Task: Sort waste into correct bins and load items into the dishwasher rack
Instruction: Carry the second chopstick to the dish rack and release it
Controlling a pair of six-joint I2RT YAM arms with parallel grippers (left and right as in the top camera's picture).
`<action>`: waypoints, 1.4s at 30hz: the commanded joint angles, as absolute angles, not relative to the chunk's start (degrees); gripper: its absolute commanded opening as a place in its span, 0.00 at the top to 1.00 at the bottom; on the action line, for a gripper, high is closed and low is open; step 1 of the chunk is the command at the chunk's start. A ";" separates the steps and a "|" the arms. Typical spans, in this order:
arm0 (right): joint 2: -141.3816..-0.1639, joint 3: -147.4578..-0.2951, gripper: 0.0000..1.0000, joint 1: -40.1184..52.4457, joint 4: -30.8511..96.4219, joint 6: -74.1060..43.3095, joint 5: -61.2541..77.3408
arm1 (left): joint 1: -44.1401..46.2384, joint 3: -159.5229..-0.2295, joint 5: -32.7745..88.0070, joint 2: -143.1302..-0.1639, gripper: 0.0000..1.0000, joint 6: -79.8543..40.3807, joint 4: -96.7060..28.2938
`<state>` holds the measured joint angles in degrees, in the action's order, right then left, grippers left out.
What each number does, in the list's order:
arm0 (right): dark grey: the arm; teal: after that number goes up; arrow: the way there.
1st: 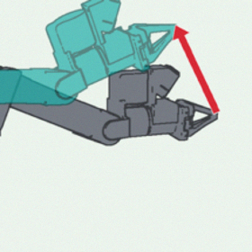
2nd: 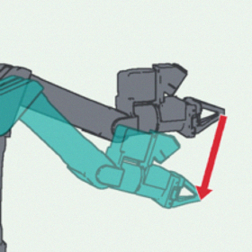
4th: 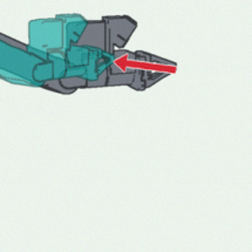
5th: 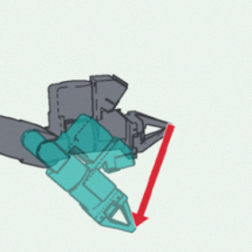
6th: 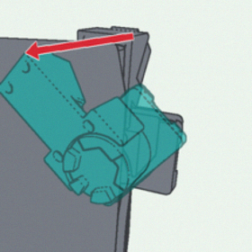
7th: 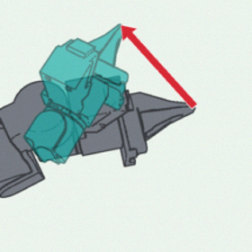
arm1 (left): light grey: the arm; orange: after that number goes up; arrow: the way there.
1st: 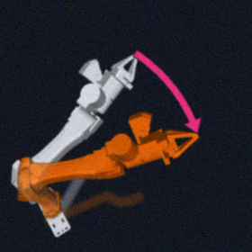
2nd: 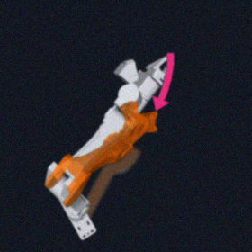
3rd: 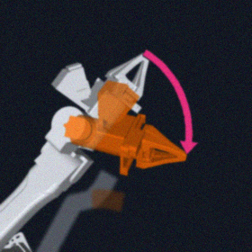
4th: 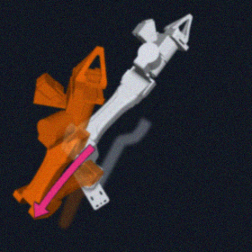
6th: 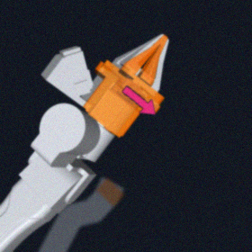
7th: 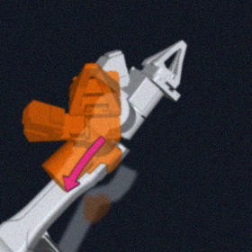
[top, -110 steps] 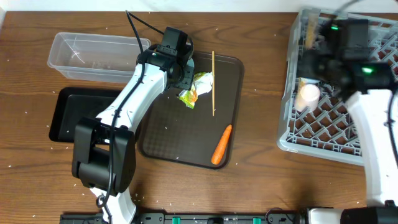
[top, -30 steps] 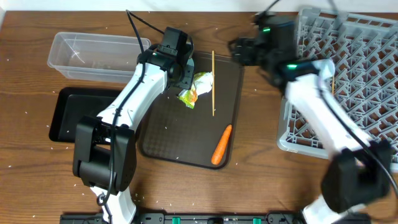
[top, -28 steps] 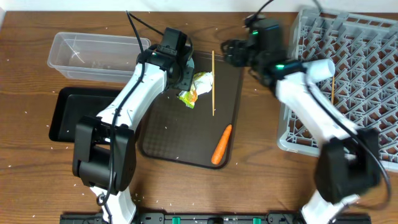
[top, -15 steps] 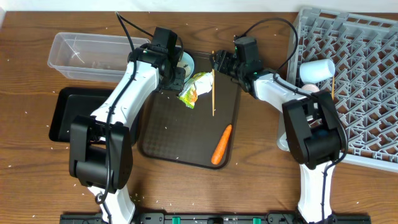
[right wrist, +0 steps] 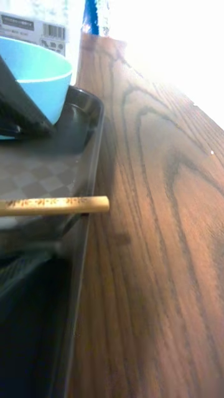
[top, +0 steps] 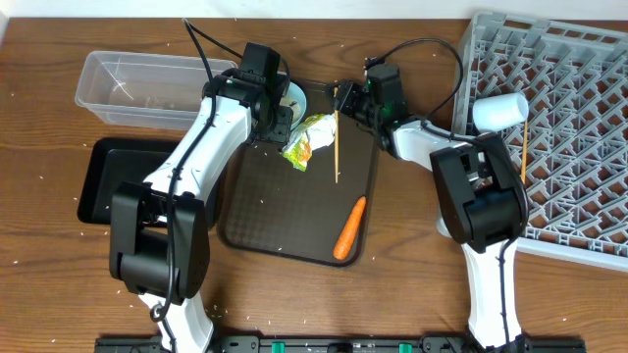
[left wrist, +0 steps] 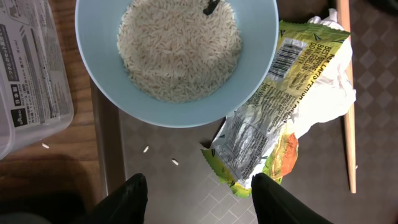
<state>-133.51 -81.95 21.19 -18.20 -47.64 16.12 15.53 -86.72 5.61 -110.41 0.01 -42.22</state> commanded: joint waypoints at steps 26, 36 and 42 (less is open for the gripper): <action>-124.60 -80.84 0.99 12.53 -14.81 -42.22 35.73 | 15.44 -87.11 5.30 -111.35 0.45 0.12 -42.78; -99.59 -80.84 0.99 3.81 13.78 -19.79 37.80 | 15.44 -87.11 5.32 -111.35 0.44 0.12 -42.24; -86.59 -80.84 0.99 -2.59 36.42 -8.62 14.72 | 15.44 -87.11 5.32 -111.35 0.44 0.12 -42.15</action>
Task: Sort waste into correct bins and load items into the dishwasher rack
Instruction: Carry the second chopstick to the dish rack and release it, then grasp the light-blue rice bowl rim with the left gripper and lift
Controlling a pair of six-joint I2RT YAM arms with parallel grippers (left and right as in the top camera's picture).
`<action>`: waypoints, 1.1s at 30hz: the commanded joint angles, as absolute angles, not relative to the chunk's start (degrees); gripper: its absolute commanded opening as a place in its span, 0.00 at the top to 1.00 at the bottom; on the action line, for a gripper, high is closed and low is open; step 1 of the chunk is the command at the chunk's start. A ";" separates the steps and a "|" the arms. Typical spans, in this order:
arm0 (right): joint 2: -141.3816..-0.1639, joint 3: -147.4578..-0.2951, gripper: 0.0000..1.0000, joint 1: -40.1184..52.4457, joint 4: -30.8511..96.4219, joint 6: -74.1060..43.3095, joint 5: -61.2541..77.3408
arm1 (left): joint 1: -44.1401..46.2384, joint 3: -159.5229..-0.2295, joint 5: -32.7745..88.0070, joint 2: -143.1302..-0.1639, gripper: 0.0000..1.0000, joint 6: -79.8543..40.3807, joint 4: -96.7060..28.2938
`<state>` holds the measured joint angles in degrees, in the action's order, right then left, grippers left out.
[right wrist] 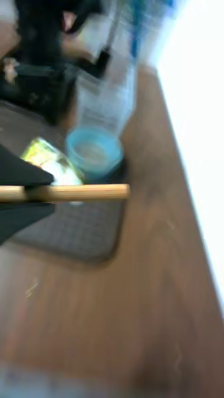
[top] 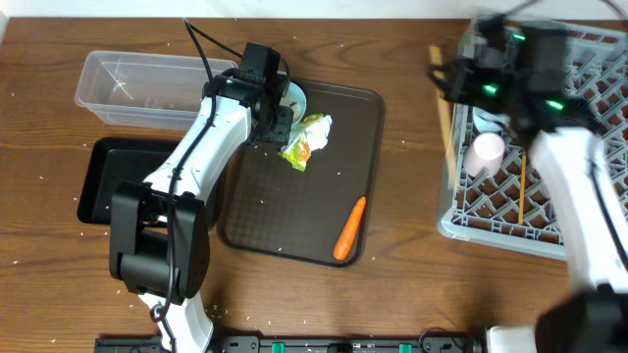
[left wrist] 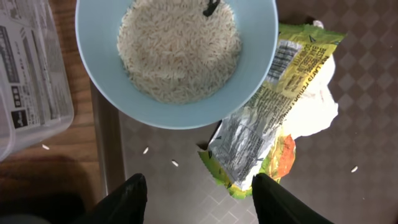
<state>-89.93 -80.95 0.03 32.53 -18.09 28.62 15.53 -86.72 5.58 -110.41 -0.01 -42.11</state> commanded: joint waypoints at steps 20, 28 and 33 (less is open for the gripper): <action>-96.84 -79.83 0.99 -11.73 44.03 10.83 -10.81 | 15.44 -87.11 5.32 -111.35 0.44 0.10 -39.81; -102.59 -79.83 0.97 -13.61 43.03 12.27 -5.54 | 15.44 -87.11 5.32 -111.35 0.44 0.10 -39.57; -101.73 -80.01 0.70 -13.80 42.41 10.50 0.84 | 15.44 -87.11 5.30 -111.35 0.44 0.12 -39.07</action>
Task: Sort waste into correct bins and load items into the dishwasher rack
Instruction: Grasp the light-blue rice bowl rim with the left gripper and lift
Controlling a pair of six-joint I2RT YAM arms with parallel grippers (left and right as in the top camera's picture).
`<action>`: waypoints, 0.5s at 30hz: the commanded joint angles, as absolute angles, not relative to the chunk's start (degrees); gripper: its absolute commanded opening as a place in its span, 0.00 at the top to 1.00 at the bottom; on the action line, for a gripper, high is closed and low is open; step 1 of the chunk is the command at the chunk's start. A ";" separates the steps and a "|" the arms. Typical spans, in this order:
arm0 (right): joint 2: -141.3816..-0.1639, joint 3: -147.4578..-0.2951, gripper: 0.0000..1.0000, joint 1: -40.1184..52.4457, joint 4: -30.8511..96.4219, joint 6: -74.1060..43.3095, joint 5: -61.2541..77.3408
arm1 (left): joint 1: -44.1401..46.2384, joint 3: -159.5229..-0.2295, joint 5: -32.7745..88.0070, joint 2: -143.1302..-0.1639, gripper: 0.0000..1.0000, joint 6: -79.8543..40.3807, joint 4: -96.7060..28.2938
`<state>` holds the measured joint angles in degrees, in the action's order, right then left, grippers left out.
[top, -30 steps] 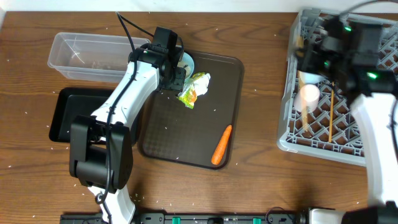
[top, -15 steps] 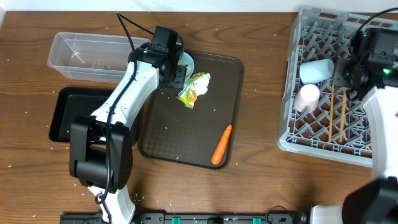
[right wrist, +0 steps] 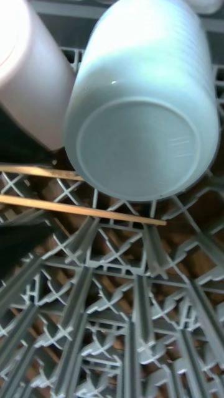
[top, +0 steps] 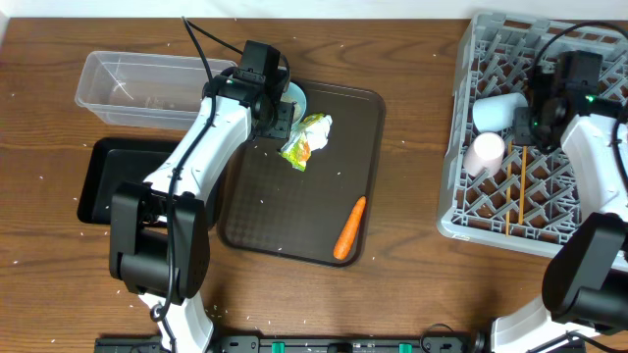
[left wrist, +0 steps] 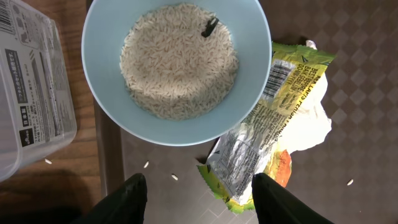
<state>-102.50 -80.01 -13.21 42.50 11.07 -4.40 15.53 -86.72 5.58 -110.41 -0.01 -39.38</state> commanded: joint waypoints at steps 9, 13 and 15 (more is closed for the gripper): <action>-88.62 -80.73 0.46 -12.88 42.61 7.40 16.25 | 15.68 -87.53 5.28 -111.35 0.25 4.19 -34.92; -82.52 -80.73 0.32 -10.17 41.54 7.31 17.85 | 16.88 -89.30 5.19 -111.35 0.24 9.06 -31.99; -80.84 -80.73 0.30 -8.43 41.52 7.31 17.85 | 17.85 -89.52 3.31 -111.35 0.22 10.68 -29.34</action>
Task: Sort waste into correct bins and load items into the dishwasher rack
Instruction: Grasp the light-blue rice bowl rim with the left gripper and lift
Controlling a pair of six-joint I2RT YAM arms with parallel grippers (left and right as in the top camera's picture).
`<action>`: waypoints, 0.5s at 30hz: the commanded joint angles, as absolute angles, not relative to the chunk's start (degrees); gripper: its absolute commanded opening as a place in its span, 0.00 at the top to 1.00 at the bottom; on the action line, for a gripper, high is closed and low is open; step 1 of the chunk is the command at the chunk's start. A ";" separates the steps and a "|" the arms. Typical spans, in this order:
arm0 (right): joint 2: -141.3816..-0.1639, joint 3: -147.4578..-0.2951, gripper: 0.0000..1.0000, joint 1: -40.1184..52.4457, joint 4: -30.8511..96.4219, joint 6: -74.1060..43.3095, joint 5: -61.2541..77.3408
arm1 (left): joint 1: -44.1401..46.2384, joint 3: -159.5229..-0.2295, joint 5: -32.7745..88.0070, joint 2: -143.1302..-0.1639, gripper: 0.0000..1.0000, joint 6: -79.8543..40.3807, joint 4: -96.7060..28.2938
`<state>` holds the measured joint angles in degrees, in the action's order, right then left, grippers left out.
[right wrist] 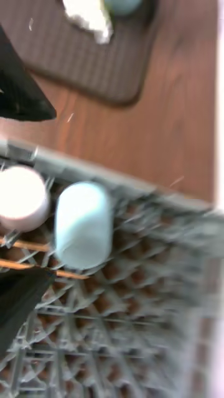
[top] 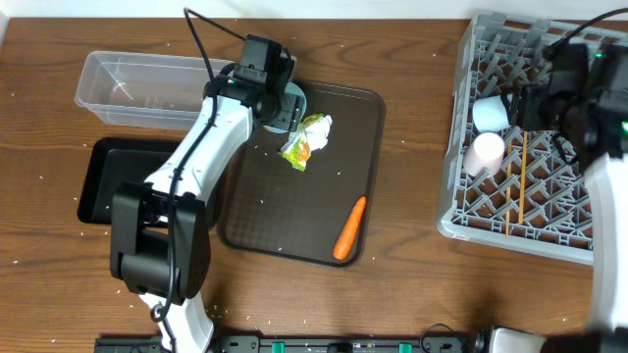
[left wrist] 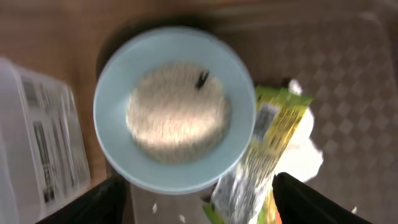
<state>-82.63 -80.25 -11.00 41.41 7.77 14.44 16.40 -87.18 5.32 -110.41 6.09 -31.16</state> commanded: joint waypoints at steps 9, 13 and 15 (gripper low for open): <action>-79.92 -80.71 0.28 -0.95 43.13 7.31 17.80 | 20.60 -89.49 -0.91 -114.65 0.20 15.62 -22.11; -79.92 -80.71 0.28 -0.73 43.72 6.66 17.82 | 20.62 -89.49 -0.89 -117.45 0.20 15.57 -21.91; -79.92 -80.71 0.28 -0.73 44.23 6.63 17.82 | 20.67 -89.49 -0.89 -118.65 0.21 15.55 -21.91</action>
